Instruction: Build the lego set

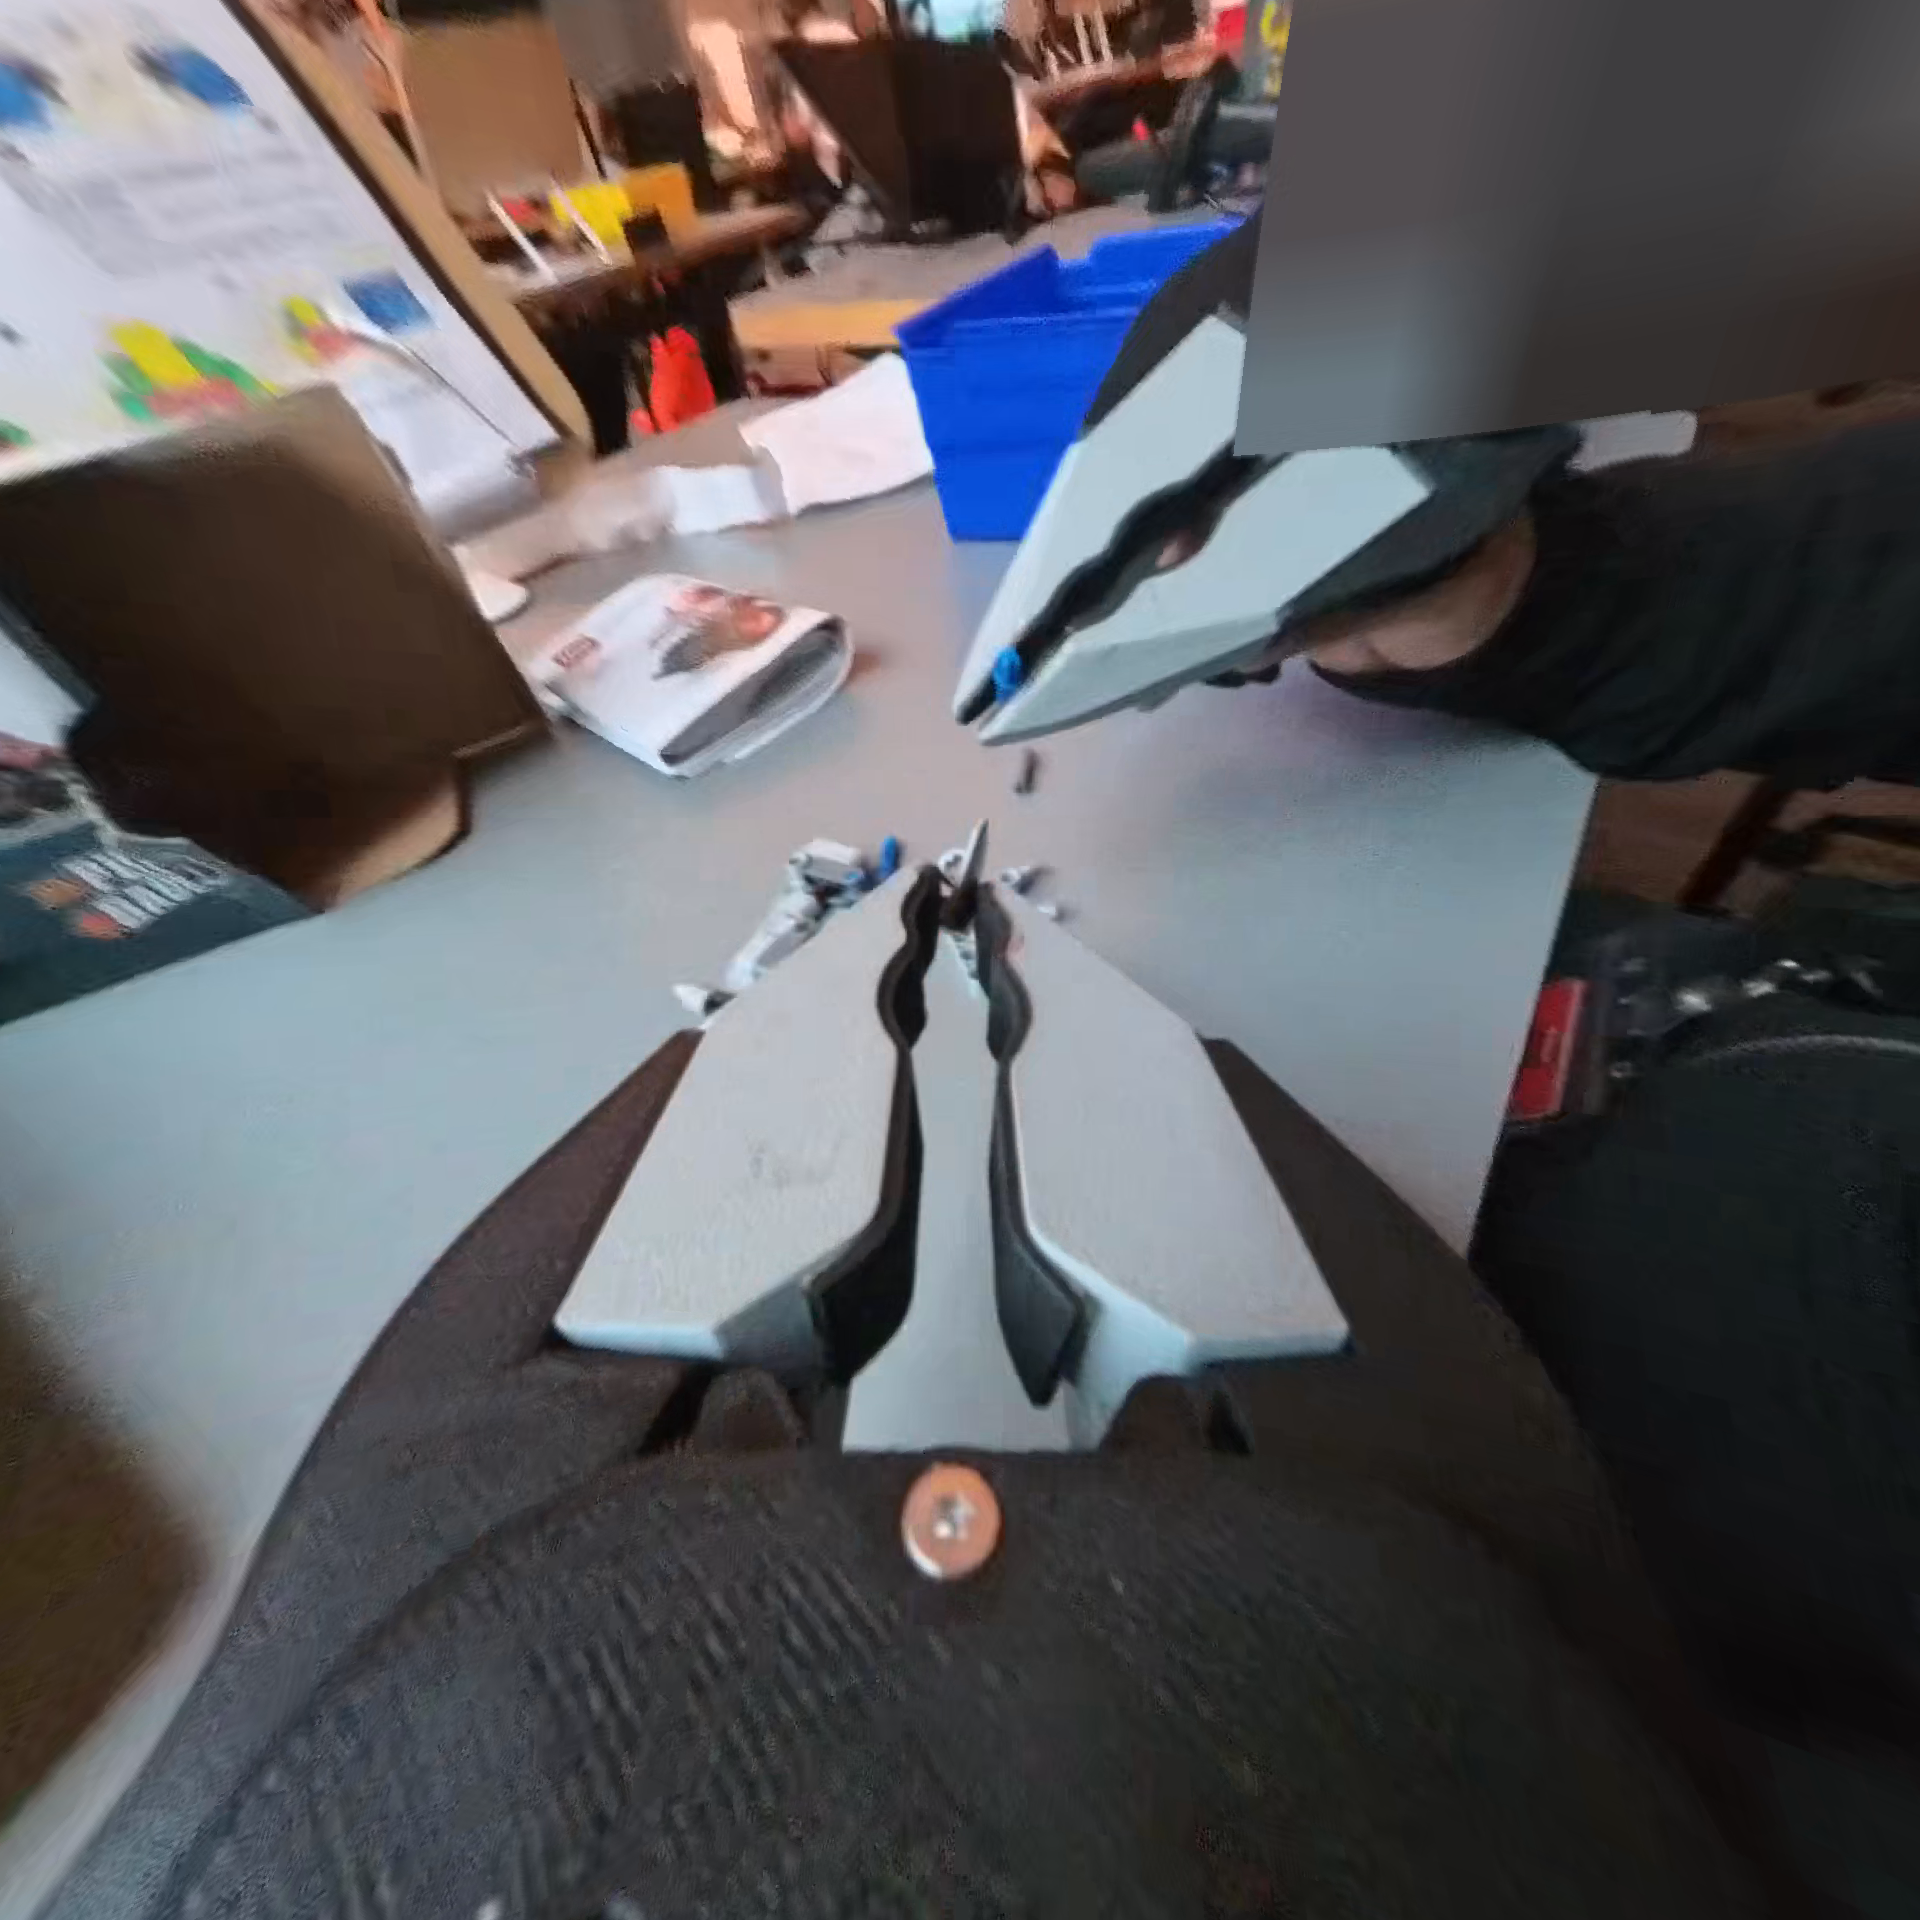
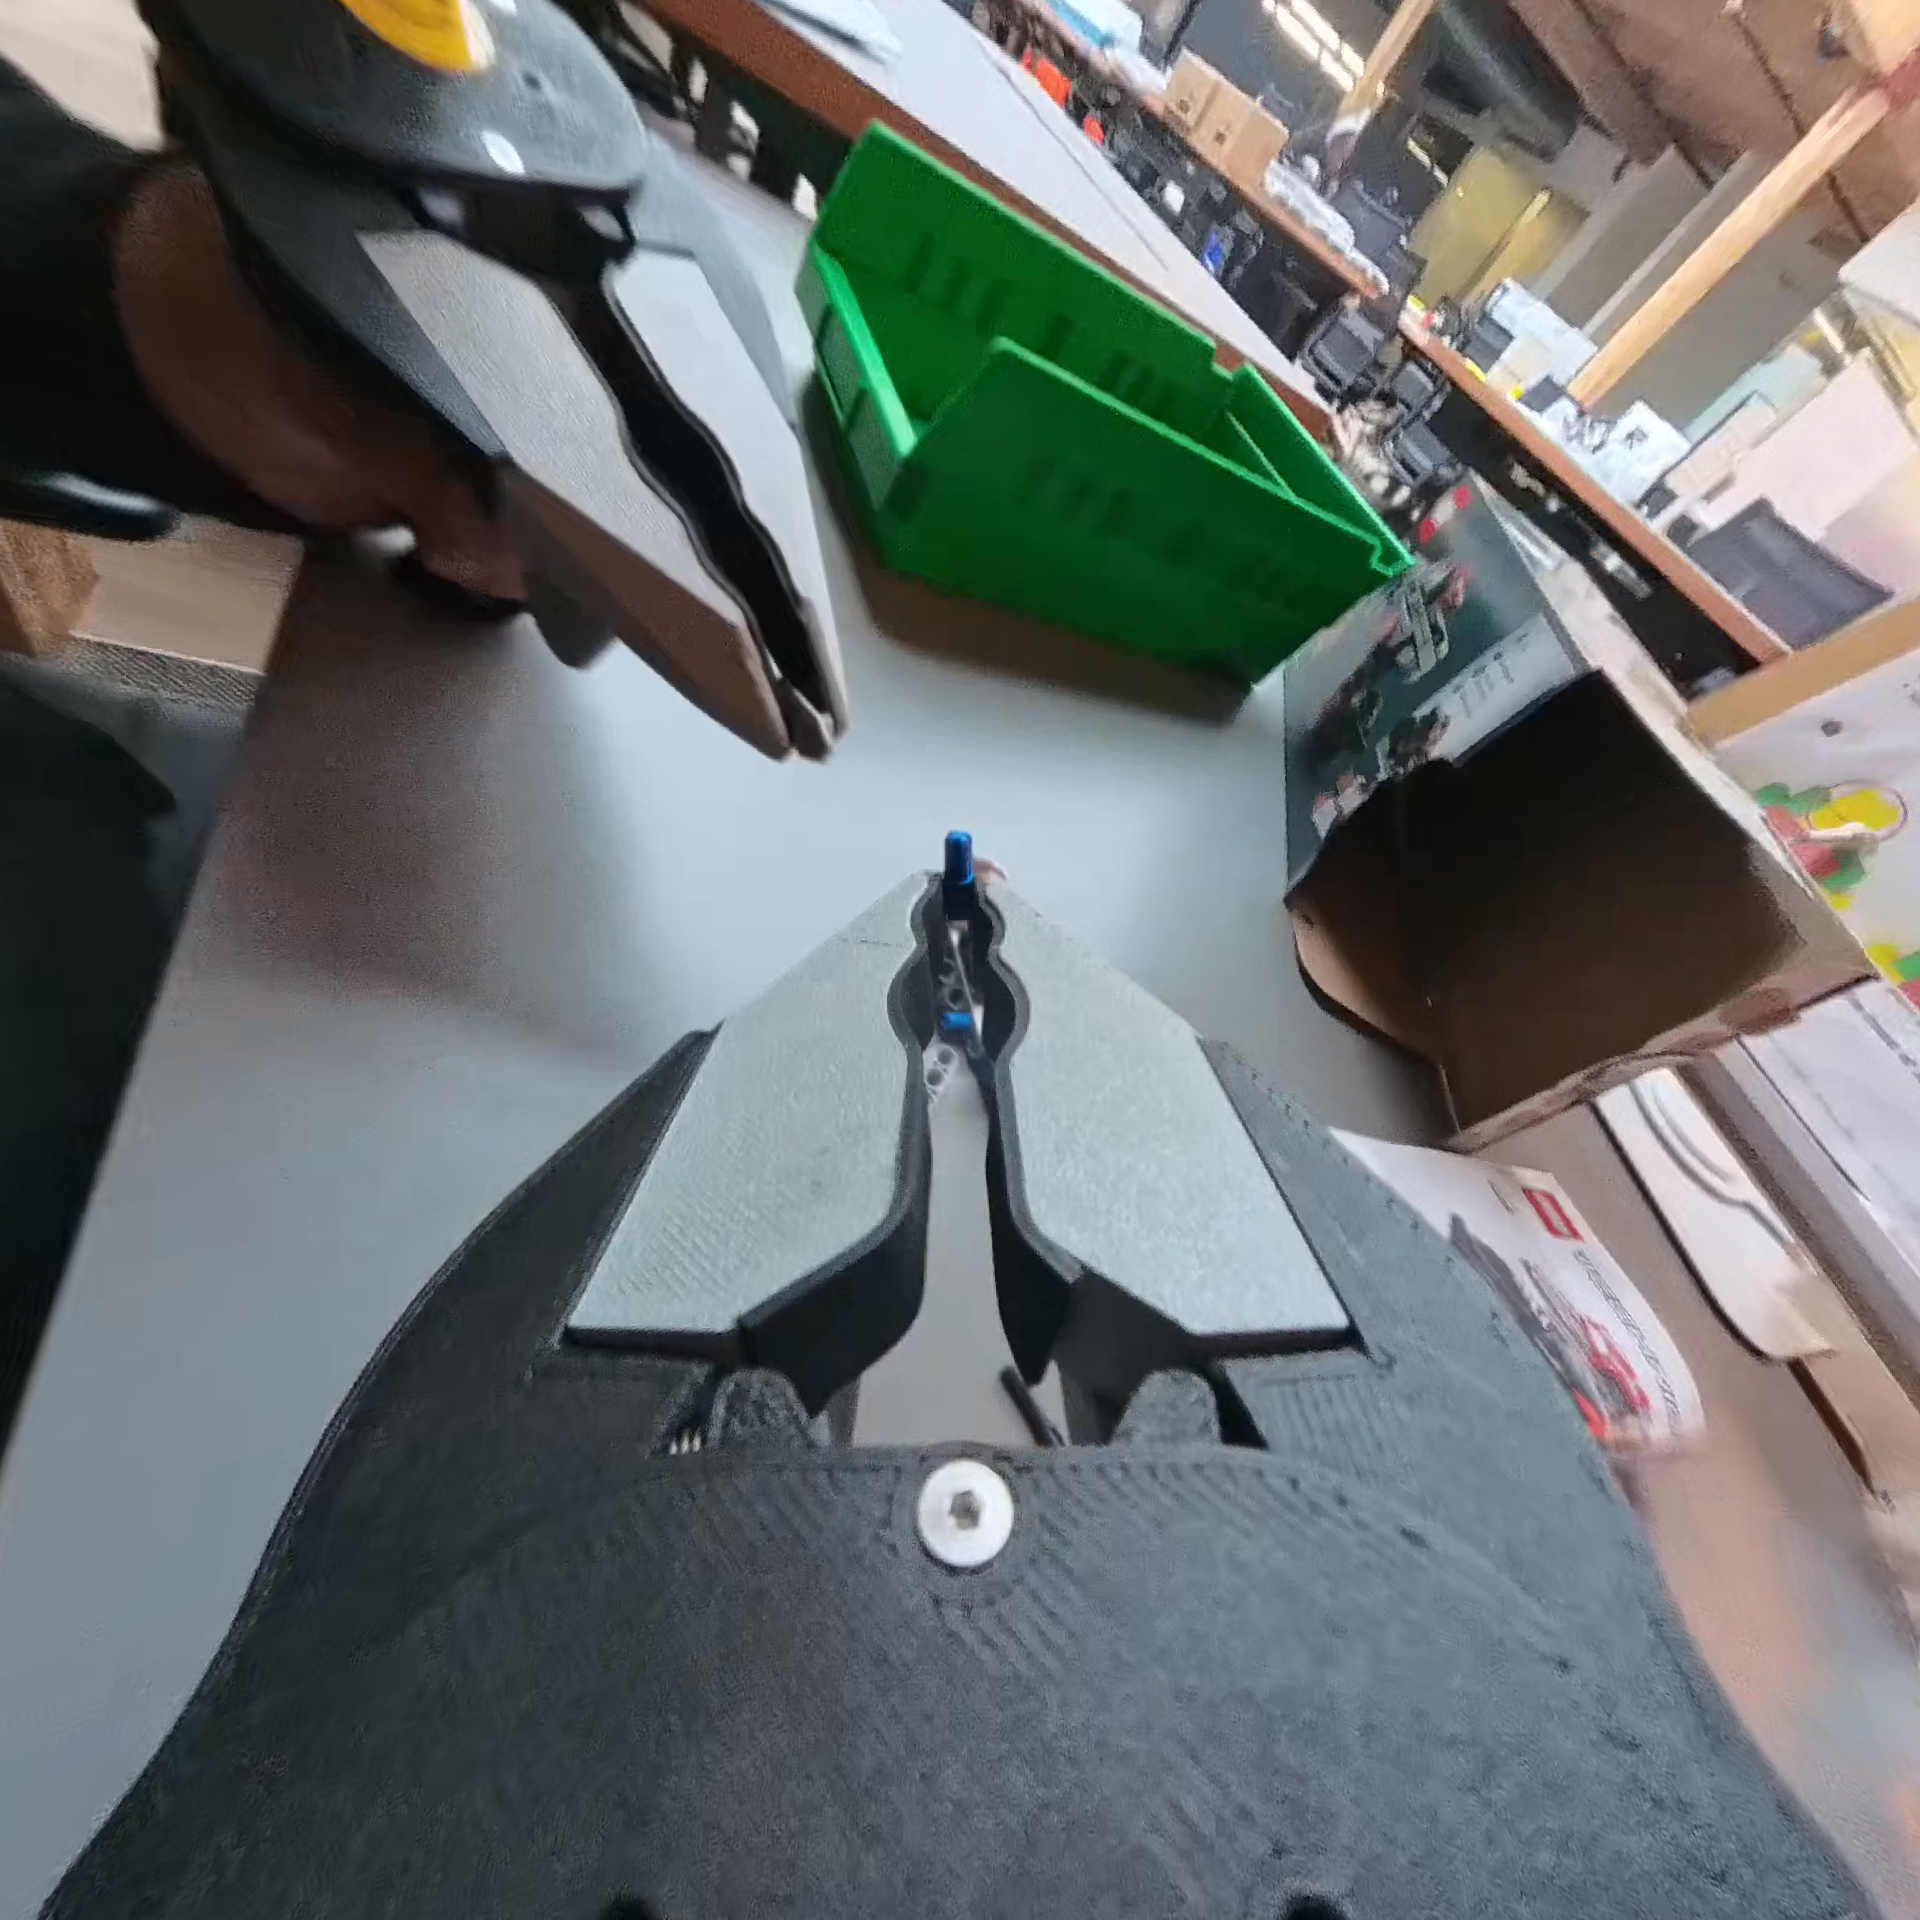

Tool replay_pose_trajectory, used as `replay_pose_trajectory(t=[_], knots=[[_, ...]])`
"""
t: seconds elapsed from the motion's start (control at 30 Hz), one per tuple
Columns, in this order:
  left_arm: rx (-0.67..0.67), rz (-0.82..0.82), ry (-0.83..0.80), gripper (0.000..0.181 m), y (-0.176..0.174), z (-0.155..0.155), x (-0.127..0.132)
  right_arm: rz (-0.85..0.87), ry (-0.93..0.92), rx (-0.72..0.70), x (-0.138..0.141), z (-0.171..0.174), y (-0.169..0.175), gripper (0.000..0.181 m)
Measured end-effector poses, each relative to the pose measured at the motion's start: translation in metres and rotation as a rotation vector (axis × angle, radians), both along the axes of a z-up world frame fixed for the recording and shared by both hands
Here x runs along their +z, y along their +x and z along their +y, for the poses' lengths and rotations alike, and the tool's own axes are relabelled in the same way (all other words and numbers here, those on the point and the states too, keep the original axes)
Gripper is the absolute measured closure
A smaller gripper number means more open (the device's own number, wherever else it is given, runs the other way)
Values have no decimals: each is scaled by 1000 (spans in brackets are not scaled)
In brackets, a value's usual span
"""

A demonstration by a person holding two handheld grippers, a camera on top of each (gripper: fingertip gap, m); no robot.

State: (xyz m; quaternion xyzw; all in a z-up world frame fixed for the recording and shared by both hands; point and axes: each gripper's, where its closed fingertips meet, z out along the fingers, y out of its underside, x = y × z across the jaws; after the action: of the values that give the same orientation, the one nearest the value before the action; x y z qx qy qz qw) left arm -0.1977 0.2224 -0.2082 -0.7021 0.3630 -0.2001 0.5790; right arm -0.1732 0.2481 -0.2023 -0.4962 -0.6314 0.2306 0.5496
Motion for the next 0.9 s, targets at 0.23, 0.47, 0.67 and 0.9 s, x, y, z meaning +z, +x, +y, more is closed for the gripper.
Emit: replay_pose_trajectory(t=[0.23,0.47,0.67,0.9], knots=[[-60,39,-172,176,12,9,-20,31,-86,-95,10,24,27,181],[-98,94,-272,176,23,17,-35,98,-205,-296,57,30,104,180],[-192,89,-247,176,52,12,-31,-69,-287,-468,62,52,165,180],[-403,-41,230,176,114,-11,39,-14,-430,-48,59,-20,123,180]])
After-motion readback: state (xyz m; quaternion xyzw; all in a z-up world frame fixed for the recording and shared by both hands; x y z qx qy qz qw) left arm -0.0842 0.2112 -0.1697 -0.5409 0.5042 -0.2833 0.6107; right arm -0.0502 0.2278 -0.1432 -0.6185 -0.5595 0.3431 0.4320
